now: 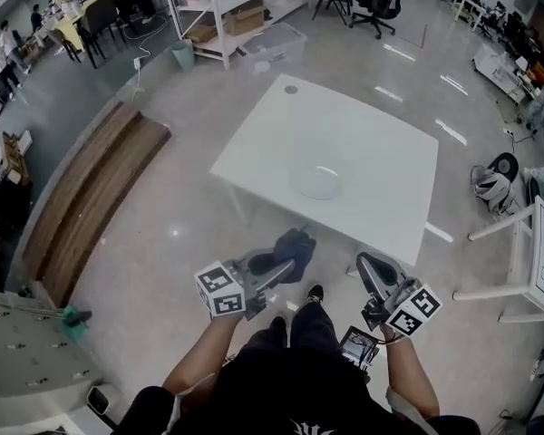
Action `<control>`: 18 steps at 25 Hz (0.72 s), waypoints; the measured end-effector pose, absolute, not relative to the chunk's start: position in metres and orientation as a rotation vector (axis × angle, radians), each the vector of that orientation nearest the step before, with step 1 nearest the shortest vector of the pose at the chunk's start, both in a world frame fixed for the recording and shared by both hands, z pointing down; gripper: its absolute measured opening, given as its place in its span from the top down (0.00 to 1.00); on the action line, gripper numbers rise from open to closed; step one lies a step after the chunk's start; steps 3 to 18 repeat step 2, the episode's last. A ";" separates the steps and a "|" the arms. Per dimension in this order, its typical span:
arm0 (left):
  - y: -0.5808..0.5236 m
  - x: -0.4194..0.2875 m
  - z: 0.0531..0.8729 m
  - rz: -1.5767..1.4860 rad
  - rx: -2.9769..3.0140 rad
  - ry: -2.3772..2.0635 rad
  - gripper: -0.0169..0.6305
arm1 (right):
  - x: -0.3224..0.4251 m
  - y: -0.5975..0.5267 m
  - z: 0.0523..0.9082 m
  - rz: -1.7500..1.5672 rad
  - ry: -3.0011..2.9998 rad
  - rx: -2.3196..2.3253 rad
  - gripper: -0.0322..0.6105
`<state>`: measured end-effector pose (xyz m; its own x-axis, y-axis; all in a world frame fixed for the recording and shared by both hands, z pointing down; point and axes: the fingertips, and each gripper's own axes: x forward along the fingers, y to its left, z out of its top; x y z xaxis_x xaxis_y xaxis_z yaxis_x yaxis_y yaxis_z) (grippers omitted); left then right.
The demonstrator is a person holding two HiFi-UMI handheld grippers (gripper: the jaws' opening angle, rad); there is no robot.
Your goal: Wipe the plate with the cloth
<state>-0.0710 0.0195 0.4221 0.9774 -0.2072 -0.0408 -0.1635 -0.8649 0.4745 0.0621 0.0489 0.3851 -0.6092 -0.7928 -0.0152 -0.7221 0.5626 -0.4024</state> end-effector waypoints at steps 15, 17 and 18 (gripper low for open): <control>0.039 -0.084 0.424 -0.133 2.631 -0.239 0.90 | 0.046 0.068 0.390 -0.553 2.604 -1.279 0.94; 0.039 -0.084 0.424 -0.133 2.631 -0.239 0.90 | 0.046 0.068 0.390 -0.553 2.604 -1.279 0.94; 0.039 -0.084 0.424 -0.133 2.631 -0.239 0.90 | 0.046 0.068 0.390 -0.553 2.604 -1.279 0.94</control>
